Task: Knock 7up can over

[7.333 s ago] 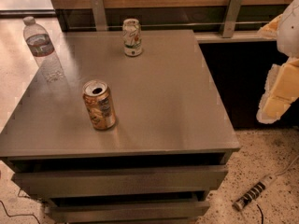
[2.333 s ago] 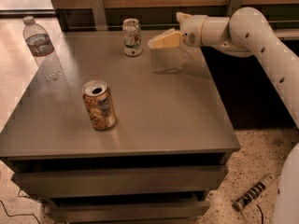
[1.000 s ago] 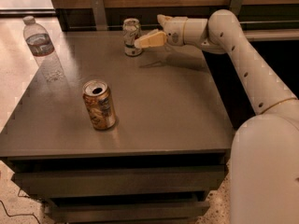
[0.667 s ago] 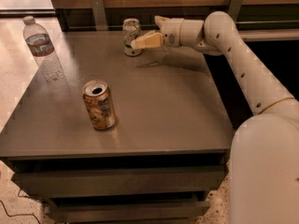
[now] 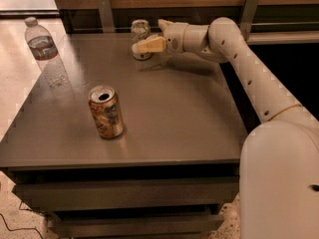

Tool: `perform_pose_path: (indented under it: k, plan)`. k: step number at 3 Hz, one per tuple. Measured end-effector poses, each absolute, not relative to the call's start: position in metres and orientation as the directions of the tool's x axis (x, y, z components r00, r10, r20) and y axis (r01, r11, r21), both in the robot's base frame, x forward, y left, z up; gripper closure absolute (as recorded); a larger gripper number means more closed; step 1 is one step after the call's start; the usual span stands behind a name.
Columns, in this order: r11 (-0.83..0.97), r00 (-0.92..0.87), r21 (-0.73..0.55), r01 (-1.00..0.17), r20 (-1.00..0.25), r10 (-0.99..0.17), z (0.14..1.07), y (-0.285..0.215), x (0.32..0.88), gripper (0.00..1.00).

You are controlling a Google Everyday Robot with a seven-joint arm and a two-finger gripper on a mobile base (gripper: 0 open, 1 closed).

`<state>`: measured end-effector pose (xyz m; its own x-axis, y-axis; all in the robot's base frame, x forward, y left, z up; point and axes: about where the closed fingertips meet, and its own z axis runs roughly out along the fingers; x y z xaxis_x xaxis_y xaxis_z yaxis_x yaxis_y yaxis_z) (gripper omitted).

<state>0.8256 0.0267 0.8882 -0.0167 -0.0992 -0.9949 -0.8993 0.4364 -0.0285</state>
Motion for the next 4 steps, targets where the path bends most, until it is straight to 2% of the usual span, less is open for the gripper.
perform_pose_path:
  k: [1,2,3,4]
  plan:
    - [0.451,-0.012,-0.029,-0.892,-0.996,-0.089,0.885,0.036,0.829,0.15]
    - [0.447,-0.014,-0.027,-0.894,-0.996,-0.088,0.884,0.04,0.829,0.44]
    - [0.443,-0.014,-0.026,-0.896,-0.996,-0.088,0.884,0.043,0.828,0.67]
    - [0.437,-0.016,-0.025,-0.899,-0.996,-0.089,0.883,0.048,0.828,0.98]
